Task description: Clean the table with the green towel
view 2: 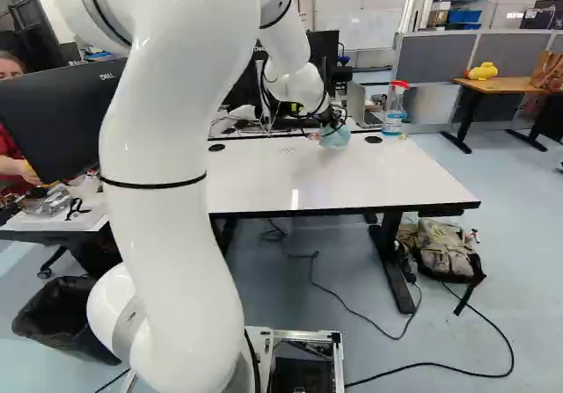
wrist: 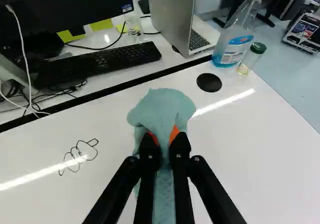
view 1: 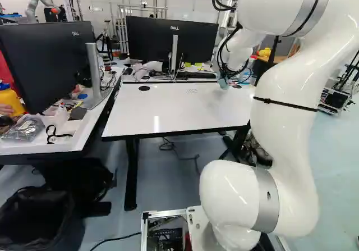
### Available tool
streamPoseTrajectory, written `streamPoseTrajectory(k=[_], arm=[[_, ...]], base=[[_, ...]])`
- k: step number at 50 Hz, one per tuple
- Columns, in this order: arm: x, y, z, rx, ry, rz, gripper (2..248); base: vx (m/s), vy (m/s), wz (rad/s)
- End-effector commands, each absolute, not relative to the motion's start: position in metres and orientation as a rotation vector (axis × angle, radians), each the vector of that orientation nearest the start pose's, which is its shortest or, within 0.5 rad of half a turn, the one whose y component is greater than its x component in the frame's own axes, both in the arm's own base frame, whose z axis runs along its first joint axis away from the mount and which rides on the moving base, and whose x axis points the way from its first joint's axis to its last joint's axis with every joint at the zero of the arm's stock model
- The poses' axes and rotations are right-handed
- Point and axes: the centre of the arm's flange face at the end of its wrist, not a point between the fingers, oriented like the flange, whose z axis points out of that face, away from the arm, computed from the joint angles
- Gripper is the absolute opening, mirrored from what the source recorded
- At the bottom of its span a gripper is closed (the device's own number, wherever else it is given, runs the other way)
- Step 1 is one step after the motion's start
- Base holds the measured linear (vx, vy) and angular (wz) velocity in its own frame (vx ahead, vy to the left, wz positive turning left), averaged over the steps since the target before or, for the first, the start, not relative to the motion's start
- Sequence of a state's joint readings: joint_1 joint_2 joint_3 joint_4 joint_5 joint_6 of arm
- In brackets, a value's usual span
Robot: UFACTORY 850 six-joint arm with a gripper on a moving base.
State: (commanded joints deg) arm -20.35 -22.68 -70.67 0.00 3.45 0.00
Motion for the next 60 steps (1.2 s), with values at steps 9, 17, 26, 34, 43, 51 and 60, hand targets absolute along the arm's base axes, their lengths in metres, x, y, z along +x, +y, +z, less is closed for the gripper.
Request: streamPoseTrajectory(k=[9, 17, 26, 34, 43, 51, 60], arm=[[0.614, -0.231, 0.492, -2.926, 0.531, -1.427, 39], [0.620, -0.232, 0.484, -2.931, 0.531, -1.413, 39], [0.622, -0.233, 0.473, -2.939, 0.533, -1.389, 39], [0.624, -0.234, 0.463, -2.947, 0.534, -1.367, 39], [0.629, -0.235, 0.451, -2.954, 0.533, -1.345, 39], [0.638, -0.236, 0.440, -2.958, 0.530, -1.331, 39], [0.643, -0.238, 0.429, -2.964, 0.530, -1.310, 39]], base=[[0.000, 0.000, 0.000], [0.000, 0.000, 0.000], [0.000, 0.000, 0.000], [0.000, 0.000, 0.000], [0.000, 0.000, 0.000], [0.000, 0.000, 0.000], [0.000, 0.000, 0.000]])
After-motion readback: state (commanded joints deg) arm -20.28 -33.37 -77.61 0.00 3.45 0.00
